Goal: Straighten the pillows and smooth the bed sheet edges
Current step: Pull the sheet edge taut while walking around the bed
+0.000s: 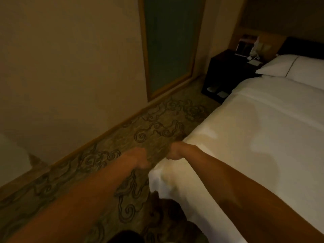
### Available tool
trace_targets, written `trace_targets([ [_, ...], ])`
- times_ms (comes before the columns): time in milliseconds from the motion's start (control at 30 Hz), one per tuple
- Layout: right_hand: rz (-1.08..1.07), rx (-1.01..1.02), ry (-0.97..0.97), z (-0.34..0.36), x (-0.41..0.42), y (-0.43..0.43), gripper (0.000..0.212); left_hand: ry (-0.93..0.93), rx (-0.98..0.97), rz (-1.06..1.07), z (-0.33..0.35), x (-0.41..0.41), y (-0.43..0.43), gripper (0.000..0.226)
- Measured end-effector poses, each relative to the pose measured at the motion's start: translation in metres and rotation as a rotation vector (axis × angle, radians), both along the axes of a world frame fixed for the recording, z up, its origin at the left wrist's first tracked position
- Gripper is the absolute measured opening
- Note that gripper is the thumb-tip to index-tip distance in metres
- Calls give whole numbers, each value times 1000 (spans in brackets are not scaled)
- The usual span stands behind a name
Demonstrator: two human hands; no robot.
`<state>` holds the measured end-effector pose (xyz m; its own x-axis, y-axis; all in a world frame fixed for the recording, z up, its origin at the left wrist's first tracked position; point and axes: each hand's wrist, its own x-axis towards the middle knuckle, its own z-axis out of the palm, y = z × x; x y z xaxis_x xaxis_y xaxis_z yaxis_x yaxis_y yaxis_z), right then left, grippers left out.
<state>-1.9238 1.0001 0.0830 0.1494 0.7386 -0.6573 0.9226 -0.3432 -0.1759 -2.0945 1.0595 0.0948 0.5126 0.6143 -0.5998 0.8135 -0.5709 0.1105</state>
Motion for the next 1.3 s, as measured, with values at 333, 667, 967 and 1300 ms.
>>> trace_targets([
  [333, -335, 31, 0, -25, 191, 271, 61, -94, 30, -329, -31, 209, 314, 49],
  [667, -867, -20, 19, 17, 406, 345, 55, -107, 5, -818, 17, 511, 471, 37],
  [967, -1151, 51, -92, 27, 678, 415, 71, -151, -46, -1000, 20, 797, 538, 36],
  [1300, -1219, 80, -86, 39, 949, 468, 66, -196, 22, -1087, 29, 1093, 591, 34],
])
